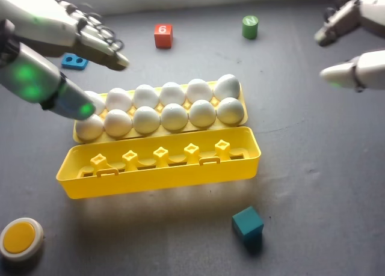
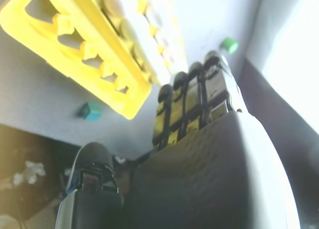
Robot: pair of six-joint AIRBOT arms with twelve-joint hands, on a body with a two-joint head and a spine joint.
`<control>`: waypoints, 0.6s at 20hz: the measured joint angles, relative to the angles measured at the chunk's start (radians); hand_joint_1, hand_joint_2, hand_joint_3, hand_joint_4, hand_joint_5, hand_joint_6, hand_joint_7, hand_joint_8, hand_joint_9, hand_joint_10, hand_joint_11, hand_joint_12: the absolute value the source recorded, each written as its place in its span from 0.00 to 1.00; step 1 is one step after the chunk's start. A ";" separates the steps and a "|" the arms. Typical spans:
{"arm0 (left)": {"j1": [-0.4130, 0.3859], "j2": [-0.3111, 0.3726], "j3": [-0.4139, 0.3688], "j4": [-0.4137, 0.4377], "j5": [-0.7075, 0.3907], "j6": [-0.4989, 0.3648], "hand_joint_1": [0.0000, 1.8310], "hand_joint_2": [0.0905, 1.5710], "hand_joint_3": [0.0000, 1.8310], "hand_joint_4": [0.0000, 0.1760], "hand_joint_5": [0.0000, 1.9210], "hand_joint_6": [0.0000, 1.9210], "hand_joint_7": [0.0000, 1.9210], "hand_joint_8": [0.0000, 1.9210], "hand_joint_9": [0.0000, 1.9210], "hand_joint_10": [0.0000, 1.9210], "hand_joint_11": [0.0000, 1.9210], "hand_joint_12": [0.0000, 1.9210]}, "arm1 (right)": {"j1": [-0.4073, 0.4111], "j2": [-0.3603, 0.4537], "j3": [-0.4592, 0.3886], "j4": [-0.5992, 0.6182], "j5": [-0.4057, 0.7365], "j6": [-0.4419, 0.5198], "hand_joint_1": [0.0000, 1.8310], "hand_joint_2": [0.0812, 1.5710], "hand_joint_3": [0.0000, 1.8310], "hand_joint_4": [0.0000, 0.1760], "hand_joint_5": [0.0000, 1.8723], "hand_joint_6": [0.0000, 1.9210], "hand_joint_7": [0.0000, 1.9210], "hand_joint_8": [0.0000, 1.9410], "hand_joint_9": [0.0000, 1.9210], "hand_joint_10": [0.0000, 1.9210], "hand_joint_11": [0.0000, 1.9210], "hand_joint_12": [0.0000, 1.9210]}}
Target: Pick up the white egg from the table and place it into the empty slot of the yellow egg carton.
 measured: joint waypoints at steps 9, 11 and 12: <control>-0.070 -0.001 -0.007 0.020 -0.015 0.012 0.00 0.80 0.00 0.00 0.06 0.00 0.05 0.00 0.02 0.00 0.00 0.00 | 0.011 0.107 -0.059 -0.001 0.002 -0.045 0.11 1.00 0.03 0.00 0.45 1.00 0.49 1.00 0.46 1.00 0.47 1.00; -0.070 0.000 0.003 0.039 -0.013 0.014 0.00 0.80 0.00 0.00 0.07 0.00 0.06 0.00 0.03 0.00 0.01 0.00 | 0.007 0.106 -0.059 -0.002 -0.012 -0.045 0.11 1.00 0.04 0.00 0.43 1.00 0.48 1.00 0.46 1.00 0.46 1.00; -0.070 0.000 0.002 0.043 -0.013 0.015 0.00 0.80 0.00 0.00 0.07 0.00 0.06 0.01 0.03 0.00 0.01 0.01 | 0.002 0.105 -0.059 -0.002 -0.020 -0.045 0.11 1.00 0.04 0.00 0.42 1.00 0.47 1.00 0.45 1.00 0.45 1.00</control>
